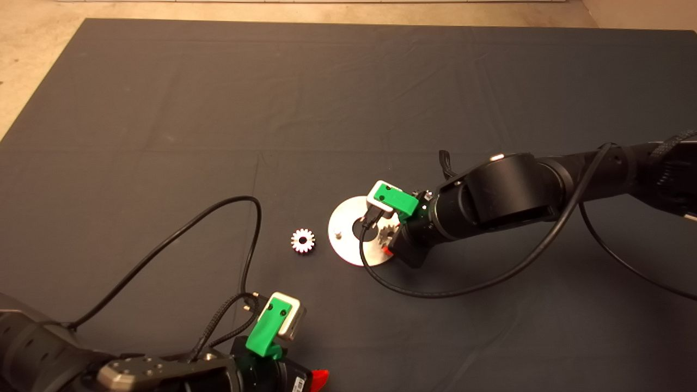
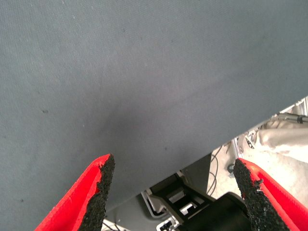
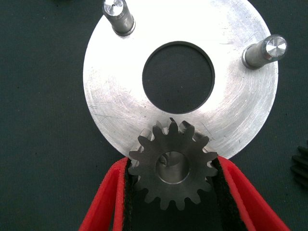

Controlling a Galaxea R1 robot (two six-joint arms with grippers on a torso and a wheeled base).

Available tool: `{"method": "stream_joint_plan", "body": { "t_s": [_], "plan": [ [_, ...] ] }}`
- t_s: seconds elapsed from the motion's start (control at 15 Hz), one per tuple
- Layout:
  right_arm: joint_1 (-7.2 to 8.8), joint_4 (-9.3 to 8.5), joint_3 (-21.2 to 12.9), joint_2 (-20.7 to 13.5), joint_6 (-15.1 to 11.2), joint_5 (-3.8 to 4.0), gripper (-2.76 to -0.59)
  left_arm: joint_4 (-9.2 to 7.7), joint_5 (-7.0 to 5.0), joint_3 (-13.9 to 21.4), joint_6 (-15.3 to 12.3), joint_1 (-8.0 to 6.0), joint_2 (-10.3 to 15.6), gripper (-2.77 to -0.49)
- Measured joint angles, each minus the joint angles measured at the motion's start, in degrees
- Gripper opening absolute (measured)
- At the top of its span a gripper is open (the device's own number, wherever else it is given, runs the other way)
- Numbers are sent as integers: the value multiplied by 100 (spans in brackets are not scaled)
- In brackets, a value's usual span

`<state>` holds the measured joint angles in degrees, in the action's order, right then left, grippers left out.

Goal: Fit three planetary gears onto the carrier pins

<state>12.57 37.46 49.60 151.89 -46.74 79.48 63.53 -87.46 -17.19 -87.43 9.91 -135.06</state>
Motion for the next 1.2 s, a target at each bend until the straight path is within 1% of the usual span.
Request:
{"method": "stream_joint_plan", "body": {
  "t_s": [0.4,0.73,0.87,1.07,1.2],
  "plan": [
    [-1,0,12,20,5,0,-241,0,-2,5,0,-2,20,-151],
    [-22,-1,-85,17,7,67,-241,0,-2,5,-1,-33,34,-151],
    [-37,-4,-171,15,7,108,-241,0,-2,5,0,-33,35,-151],
    [-33,-4,-219,-2,7,116,-241,0,-2,5,-2,-34,68,-151],
    [-34,-4,-252,-2,7,127,-241,0,-2,5,-2,-88,69,-151]
  ]
}}
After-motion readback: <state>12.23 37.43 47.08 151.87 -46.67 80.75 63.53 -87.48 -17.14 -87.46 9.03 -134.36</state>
